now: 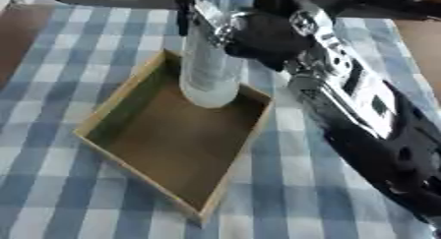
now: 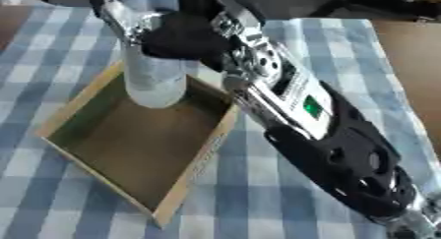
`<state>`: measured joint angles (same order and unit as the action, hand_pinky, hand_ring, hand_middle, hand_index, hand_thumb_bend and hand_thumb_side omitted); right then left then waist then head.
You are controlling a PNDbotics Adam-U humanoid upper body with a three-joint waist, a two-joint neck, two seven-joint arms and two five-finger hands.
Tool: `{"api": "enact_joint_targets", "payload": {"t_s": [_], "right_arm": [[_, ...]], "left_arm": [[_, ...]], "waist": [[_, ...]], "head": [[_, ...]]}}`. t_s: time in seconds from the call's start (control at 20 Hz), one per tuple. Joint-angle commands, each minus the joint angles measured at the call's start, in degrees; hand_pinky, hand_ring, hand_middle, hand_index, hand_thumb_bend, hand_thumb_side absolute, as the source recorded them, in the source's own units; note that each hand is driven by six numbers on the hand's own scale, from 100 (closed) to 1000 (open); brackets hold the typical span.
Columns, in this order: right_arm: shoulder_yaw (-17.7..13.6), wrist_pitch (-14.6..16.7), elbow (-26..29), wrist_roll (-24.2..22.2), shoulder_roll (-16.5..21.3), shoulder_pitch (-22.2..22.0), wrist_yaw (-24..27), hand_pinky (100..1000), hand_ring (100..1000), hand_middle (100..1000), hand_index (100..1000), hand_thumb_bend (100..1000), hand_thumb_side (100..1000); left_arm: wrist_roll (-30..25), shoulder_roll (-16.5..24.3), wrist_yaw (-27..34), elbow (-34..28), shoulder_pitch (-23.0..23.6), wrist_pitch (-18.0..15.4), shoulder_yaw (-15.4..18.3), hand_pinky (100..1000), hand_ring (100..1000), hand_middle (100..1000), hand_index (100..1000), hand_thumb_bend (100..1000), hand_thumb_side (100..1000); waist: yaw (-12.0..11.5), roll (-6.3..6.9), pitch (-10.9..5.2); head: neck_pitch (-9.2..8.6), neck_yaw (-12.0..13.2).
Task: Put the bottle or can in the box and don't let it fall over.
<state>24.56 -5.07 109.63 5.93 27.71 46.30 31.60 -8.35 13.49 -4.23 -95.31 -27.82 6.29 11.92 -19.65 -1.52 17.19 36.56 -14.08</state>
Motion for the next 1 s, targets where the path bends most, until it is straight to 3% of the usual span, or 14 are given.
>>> {"api": "enact_joint_targets", "payload": {"t_s": [0.05, 0.4, 0.7, 0.8, 0.9, 1.0], "right_arm": [[0.3, 0.3, -0.7, -1.5, -0.1, 0.2, 1.0, 490, 453, 705, 422, 100, 319], [1.6, 2.8, -3.5, -1.3, -1.2, -1.2, 1.3, 511, 457, 713, 430, 100, 372], [2.5, 4.6, -5.6, 1.1, -1.7, -2.7, -0.6, 502, 450, 710, 411, 100, 355], [2.8, 4.9, -6.1, 2.0, -1.7, -2.8, -0.8, 490, 442, 702, 397, 100, 323], [2.8, 5.1, -6.4, 2.4, -1.5, -2.6, -0.4, 433, 401, 661, 345, 100, 148], [2.5, 5.1, -6.1, 3.0, -0.9, -2.1, 0.6, 416, 388, 645, 329, 100, 100]], "left_arm": [[-0.9, 0.7, 8.2, 1.3, -0.8, -3.1, 1.4, 1000, 1000, 1000, 696, 269, 761], [-3.9, 1.3, 15.3, 4.1, -1.0, -8.2, 3.9, 1000, 1000, 1000, 697, 253, 721], [-5.6, 6.0, 18.4, 6.7, 2.5, -12.4, 3.9, 1000, 1000, 1000, 693, 226, 747], [-5.1, 7.5, 18.7, 7.7, 3.5, -13.6, 4.0, 1000, 1000, 1000, 692, 221, 748], [-4.3, 8.7, 18.8, 8.3, 4.3, -14.4, 4.2, 1000, 1000, 1000, 691, 213, 750], [-3.7, 9.4, 19.2, 8.7, 4.9, -14.9, 4.2, 1000, 1000, 1000, 690, 212, 754]], "waist": [[-0.1, 0.36, -0.76], [0.1, 0.25, -0.38], [0.5, -0.04, 0.04], [0.3, -0.06, 0.19], [0.1, -0.04, 0.34], [0.0, -0.03, 0.46]], "head": [[-0.82, -0.2], [-1.18, -1.3], [-1.45, -2.2], [-1.56, -2.3], [-1.59, -2.4], [-1.64, -2.5]]}}
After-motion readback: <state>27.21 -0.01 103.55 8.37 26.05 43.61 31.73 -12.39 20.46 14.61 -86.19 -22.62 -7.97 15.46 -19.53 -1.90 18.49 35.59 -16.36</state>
